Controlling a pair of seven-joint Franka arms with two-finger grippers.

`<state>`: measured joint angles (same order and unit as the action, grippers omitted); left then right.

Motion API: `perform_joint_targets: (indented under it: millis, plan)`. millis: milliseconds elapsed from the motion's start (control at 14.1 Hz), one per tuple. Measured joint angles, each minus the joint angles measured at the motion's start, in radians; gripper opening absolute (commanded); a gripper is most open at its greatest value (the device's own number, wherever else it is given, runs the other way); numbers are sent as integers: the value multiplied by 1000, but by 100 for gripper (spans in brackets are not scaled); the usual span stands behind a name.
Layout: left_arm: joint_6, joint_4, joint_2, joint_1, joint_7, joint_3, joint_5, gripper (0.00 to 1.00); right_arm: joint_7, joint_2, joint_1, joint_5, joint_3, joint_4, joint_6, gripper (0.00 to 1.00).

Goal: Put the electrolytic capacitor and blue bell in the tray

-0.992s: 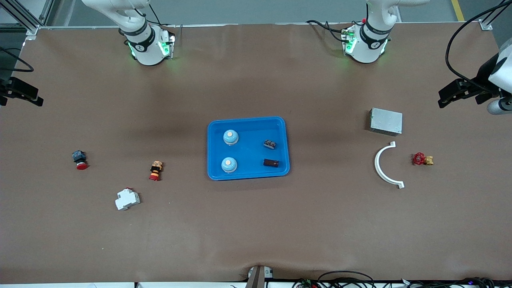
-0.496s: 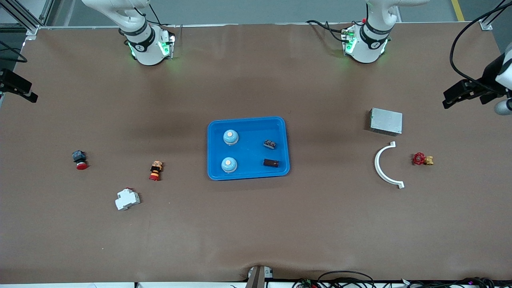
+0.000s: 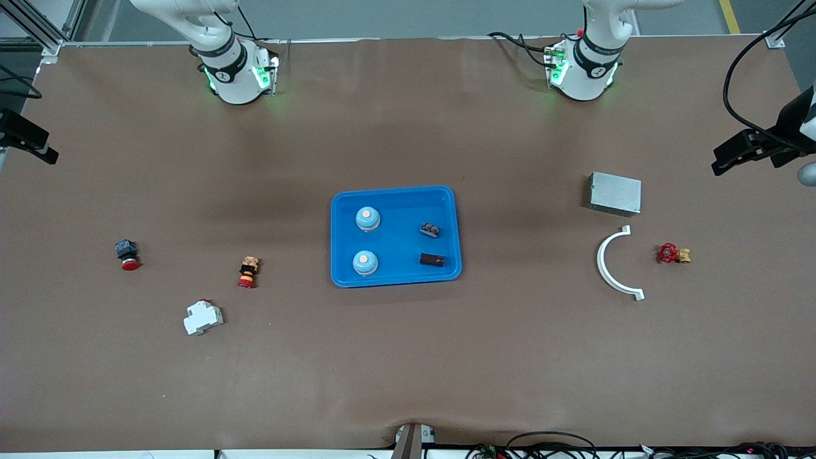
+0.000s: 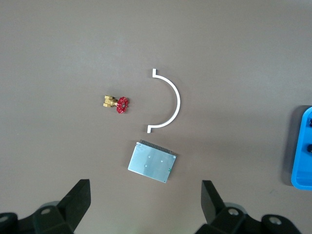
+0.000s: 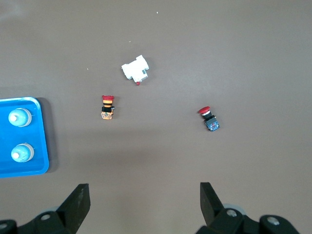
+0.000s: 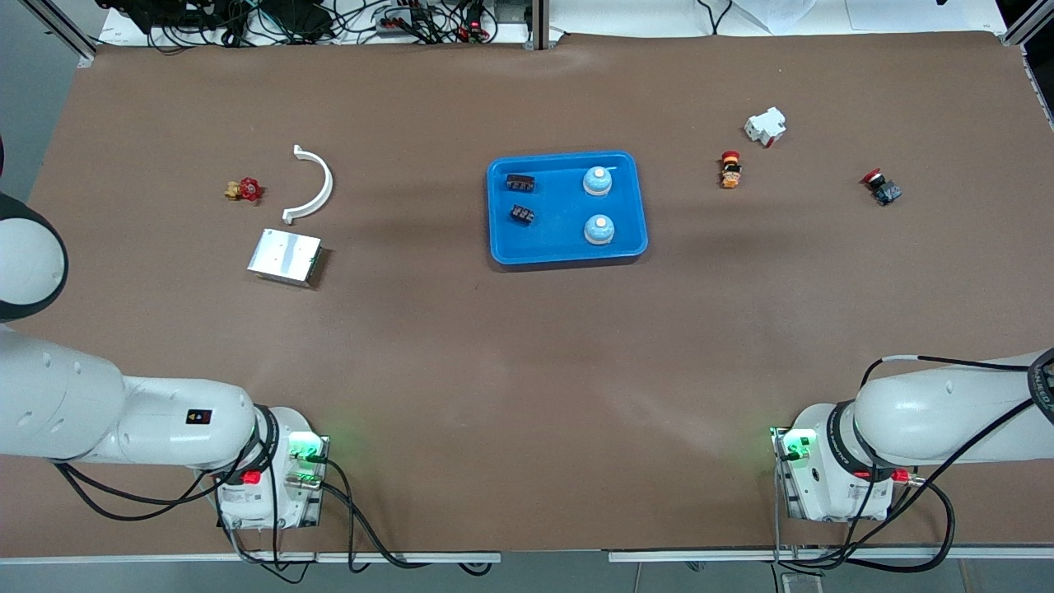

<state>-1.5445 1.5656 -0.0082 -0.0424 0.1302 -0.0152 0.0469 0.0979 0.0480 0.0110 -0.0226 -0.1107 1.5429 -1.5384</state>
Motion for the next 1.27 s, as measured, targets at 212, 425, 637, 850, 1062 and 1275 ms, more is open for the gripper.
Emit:
perform_joint_targets:
  millis: [212, 425, 637, 850, 1062, 1275]
  plan:
    - [0, 0, 4, -10, 0, 2, 0, 100, 0, 0, 0, 0, 0, 1, -4, 100]
    - [0, 0, 12, -11, 0, 7, 0, 100, 0, 0, 0, 0, 0, 2, -13, 100]
    - [0, -1, 13, -11, 0, 20, 0, 100, 0, 0, 0, 0, 0, 4, -15, 100]
    - [0, -10, 13, -11, 0, 21, 0, 100, -13, 0, 1, 0, 0, 5, -15, 100]
    - [0, -20, 11, -11, 0, 21, 0, 100, -26, 0, 3, 0, -1, 6, -13, 100]
    - [9, -38, 9, -10, 0, 21, 0, 100, -28, 0, 4, 0, -1, 7, -13, 100]
